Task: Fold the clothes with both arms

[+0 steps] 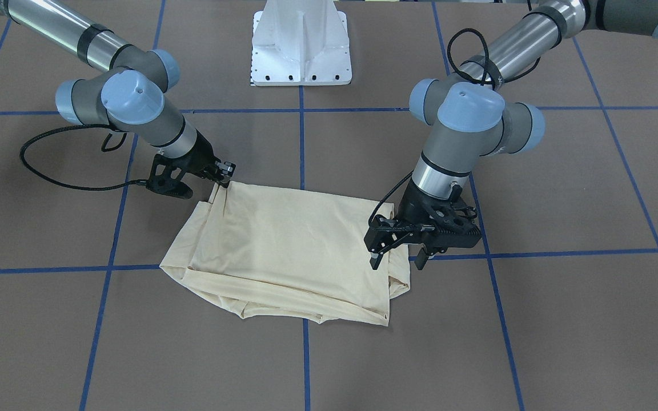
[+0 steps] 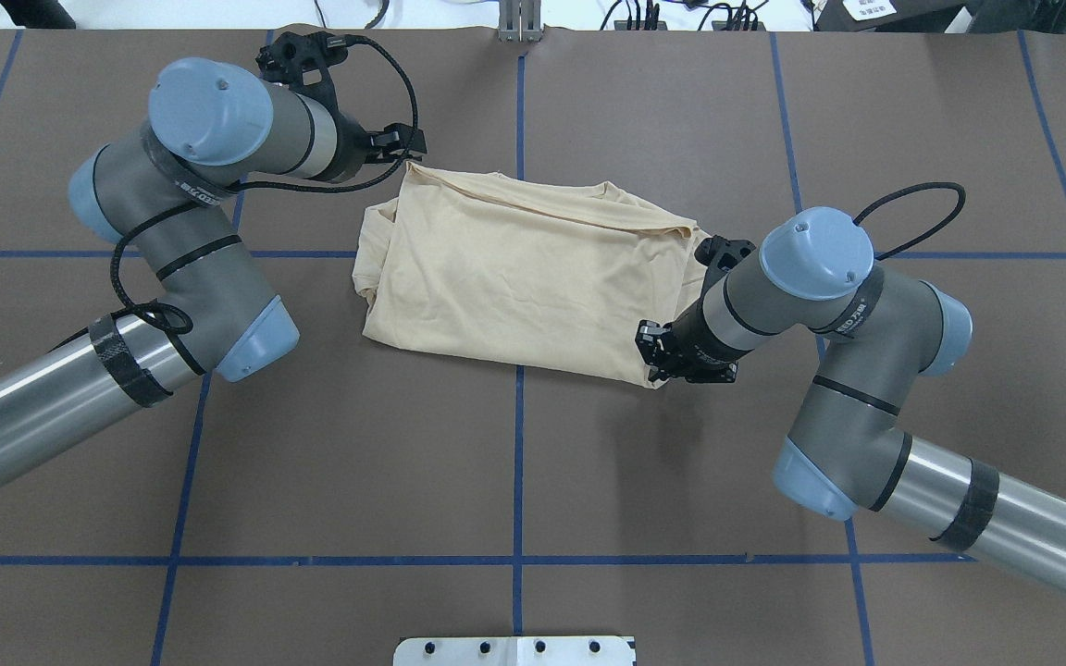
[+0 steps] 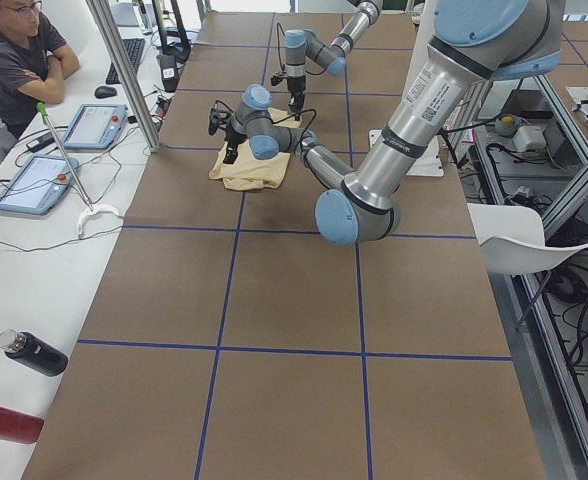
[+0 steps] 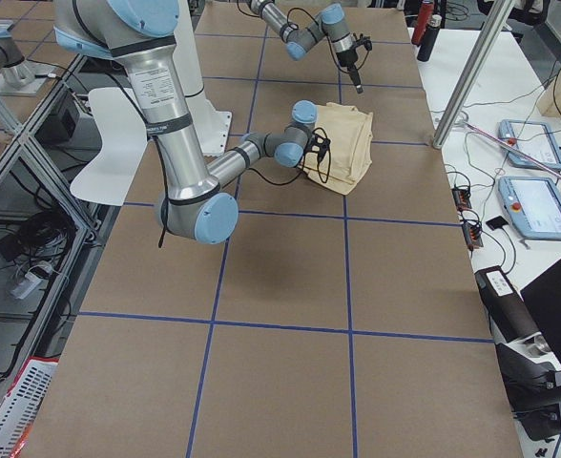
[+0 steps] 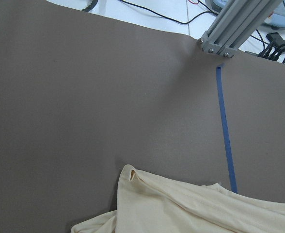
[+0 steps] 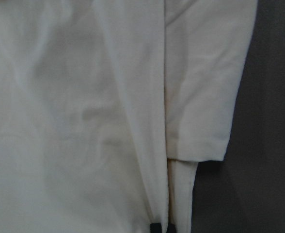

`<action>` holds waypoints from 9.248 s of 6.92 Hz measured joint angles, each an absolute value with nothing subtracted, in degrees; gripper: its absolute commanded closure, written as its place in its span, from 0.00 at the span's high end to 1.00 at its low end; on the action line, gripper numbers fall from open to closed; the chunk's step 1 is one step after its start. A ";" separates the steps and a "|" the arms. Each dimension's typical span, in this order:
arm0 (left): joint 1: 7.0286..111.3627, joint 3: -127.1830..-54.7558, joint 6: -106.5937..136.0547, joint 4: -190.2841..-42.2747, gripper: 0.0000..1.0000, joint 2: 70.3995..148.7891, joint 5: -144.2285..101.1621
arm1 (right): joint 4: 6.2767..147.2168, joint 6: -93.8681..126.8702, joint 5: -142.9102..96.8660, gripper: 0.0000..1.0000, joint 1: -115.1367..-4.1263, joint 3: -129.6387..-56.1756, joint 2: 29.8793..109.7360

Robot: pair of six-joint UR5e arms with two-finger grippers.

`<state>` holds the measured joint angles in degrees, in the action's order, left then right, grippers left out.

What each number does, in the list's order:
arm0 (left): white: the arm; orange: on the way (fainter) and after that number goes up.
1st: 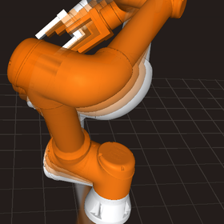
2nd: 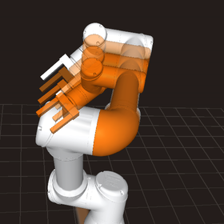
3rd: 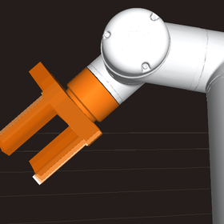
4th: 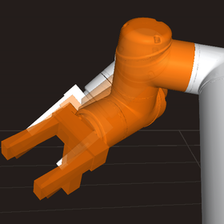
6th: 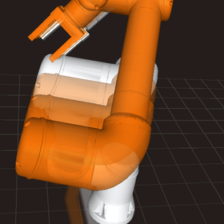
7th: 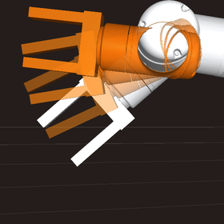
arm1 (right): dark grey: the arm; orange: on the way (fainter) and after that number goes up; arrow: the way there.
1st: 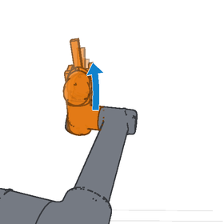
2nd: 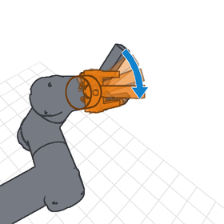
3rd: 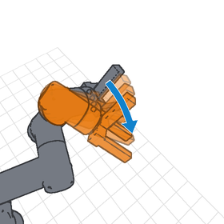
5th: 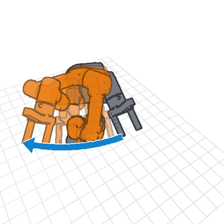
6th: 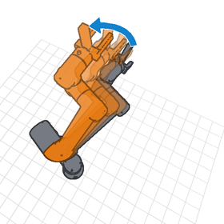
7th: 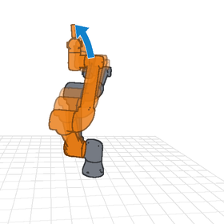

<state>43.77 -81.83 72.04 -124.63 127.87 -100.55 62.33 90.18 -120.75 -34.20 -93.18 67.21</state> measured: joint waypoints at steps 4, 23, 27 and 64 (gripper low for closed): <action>43.77 -82.05 72.07 -124.55 0.95 127.88 -100.49 | 62.58 90.65 -123.81 0.00 -31.30 -96.56 68.60; 37.63 -94.61 75.55 -124.14 0.97 116.84 -106.04 | 63.09 95.36 -128.94 1.00 -43.43 -100.52 64.56; 33.33 -91.68 76.41 -124.03 0.90 116.35 -105.71 | 63.02 93.20 -127.08 1.00 -46.27 -100.59 64.60; 41.56 -62.62 71.98 -132.62 1.00 135.72 -96.98 | 62.49 93.14 -126.91 1.00 -47.11 -101.72 66.52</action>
